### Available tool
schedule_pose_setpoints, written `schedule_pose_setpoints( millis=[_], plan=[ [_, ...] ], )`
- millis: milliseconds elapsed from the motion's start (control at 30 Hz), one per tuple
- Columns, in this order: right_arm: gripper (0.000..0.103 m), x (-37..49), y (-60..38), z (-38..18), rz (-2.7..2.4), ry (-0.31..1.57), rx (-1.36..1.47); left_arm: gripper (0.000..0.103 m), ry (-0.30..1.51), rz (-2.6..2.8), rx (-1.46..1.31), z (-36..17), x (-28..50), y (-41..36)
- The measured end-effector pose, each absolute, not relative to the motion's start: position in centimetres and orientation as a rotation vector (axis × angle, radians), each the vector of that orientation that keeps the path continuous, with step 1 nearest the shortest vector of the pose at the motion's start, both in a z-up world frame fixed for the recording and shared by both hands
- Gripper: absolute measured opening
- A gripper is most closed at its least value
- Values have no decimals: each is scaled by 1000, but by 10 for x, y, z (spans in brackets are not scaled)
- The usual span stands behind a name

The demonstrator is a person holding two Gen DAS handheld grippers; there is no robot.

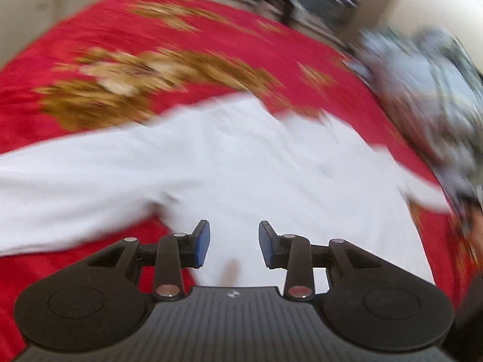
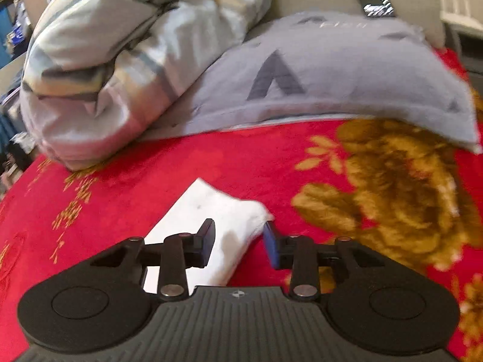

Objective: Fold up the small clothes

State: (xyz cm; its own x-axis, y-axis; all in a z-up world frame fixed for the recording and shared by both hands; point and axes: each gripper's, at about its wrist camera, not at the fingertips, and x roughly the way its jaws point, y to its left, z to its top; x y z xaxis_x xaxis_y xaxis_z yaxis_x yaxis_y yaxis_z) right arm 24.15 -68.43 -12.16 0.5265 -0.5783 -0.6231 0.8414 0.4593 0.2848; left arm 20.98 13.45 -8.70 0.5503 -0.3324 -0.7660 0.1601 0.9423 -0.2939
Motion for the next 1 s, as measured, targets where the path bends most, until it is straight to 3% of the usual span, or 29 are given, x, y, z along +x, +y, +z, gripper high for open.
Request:
schedule_pose_setpoints(
  millis=[167,500,767,900,1000],
  plan=[
    [38,240,-621,-70,-681,431,556,44,1065,-310,34,-125,199,103],
    [46,160,-450,4,-11,651,389,44,879,-211,-53,-52,153,91],
    [50,79,-403,-24,36,820,362,43,804,-91,-147,-18,57,85],
    [50,61,-403,-65,-2,921,396,43,907,-62,-214,-54,19,86],
    [50,53,-398,-92,-44,1034,338,43,1088,21,-294,-96,10,94]
  ],
)
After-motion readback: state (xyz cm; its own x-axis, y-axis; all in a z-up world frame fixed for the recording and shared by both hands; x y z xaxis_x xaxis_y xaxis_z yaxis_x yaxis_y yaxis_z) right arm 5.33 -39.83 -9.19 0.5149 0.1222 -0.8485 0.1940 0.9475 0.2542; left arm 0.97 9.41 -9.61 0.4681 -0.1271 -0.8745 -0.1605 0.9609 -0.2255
